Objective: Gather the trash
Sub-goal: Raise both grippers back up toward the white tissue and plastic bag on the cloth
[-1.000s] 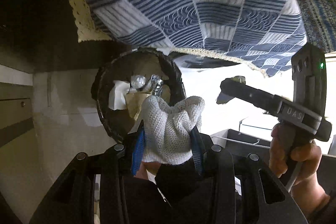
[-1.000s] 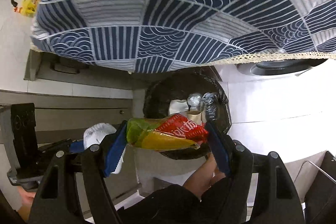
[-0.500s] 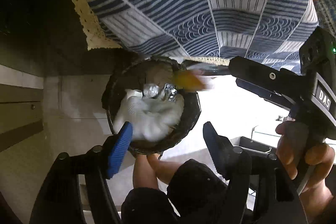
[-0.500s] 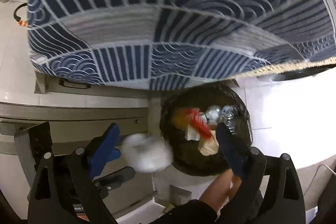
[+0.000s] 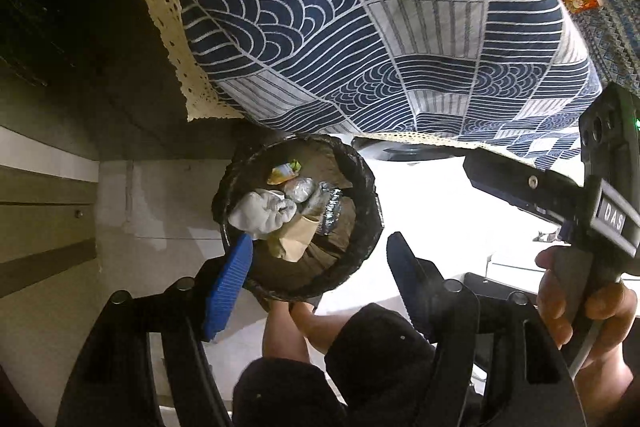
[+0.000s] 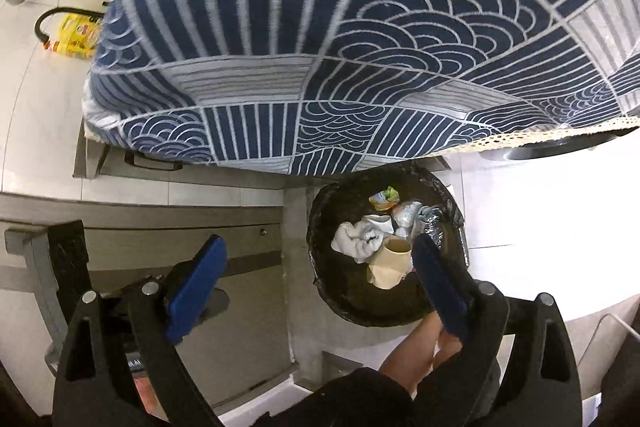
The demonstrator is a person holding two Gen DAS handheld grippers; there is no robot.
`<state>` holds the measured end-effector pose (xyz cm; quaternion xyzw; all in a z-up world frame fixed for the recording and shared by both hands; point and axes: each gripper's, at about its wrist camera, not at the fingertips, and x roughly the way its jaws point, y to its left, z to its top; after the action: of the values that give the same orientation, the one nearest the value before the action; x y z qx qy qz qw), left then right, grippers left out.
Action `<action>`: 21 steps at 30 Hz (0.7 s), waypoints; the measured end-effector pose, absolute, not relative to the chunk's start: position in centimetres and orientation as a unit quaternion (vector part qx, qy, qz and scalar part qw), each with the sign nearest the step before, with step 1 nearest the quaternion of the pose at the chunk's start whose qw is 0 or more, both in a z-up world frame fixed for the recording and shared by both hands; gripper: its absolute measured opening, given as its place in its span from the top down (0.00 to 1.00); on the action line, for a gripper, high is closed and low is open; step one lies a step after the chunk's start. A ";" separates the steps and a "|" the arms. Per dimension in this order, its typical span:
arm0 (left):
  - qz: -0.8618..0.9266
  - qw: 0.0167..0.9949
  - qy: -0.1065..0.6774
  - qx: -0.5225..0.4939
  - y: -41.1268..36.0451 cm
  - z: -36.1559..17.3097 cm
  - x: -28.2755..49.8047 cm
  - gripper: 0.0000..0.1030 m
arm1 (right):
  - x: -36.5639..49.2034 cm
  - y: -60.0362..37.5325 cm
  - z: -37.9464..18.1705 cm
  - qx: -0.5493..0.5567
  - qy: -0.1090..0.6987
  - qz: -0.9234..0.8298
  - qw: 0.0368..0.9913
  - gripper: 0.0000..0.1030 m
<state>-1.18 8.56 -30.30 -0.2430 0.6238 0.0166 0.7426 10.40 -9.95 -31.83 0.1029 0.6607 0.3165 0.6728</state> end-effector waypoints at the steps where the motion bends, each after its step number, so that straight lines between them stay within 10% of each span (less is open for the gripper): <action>1: 0.012 0.741 0.625 -0.246 8.5 -30.2 -1.2 0.27 | 10.1 -10.0 -31.4 0.102 0.659 0.317 0.675 0.09; 21: -0.041 0.808 0.542 -0.228 8.5 -20.2 -2.4 0.07 | 6.0 -12.9 -19.4 0.060 0.555 0.297 0.775 0.05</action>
<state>-2.39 8.50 -20.15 -0.2282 0.5419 -0.0410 0.8078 5.99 -12.89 -19.39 0.0604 0.5546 0.2973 0.7748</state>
